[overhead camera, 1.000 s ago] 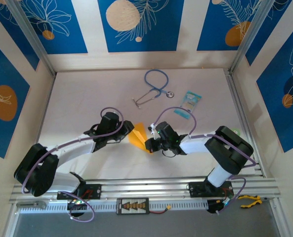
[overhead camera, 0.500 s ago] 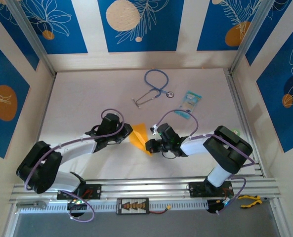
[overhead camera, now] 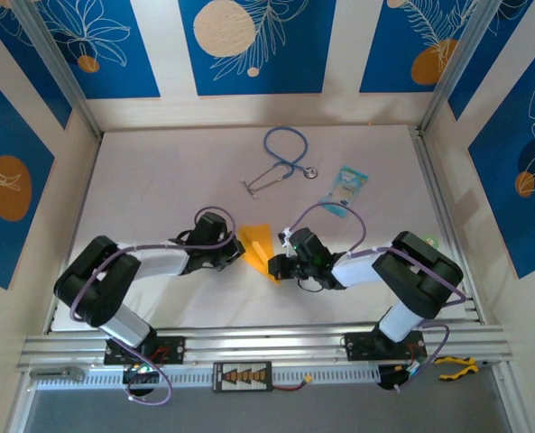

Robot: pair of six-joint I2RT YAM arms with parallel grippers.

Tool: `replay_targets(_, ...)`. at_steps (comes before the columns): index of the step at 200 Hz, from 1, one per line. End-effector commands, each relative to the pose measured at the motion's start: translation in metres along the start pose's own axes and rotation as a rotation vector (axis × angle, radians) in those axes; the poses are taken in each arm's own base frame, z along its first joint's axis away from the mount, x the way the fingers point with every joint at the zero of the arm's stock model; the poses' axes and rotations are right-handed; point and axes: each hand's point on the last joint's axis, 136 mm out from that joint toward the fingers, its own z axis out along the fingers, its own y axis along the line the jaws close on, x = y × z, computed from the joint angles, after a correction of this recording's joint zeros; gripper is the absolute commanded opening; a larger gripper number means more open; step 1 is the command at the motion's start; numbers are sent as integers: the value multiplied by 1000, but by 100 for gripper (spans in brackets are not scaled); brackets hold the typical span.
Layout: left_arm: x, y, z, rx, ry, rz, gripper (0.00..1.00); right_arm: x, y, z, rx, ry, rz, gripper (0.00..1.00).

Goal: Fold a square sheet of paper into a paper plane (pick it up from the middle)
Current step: Fourth fold the wing at the center of the table.

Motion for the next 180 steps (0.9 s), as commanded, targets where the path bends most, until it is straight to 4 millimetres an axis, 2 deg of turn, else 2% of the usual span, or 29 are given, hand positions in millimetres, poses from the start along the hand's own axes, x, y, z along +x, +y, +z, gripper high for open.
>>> replay_targets(1, -3, -10, 9, 35, 27, 19, 0, -2, -1, -3, 7, -17, 10, 2)
replay_targets(31, 2, -9, 16, 37, 53, 18, 0, -1, -2, -3, 12, -12, 4, 2)
replay_targets(59, 4, 0, 10, 13, 37, 4, 0, -1, -3, -3, 17, -10, 2, 2)
replay_targets(88, 0, -8, 1, 32, 8, 31, 0, -1, -3, -4, 22, -13, -6, 2)
replay_targets(126, 6, -24, 15, 67, 99, 96, 1, -2, -4, -5, 28, -18, -8, 2)
replay_targets(146, 9, -8, 21, 3, 108, 84, 0, -2, -5, -5, 36, -22, -4, 2)
replay_targets(180, 12, 16, 16, -39, 75, 26, 0, -1, -4, -8, 39, -25, -6, 2)
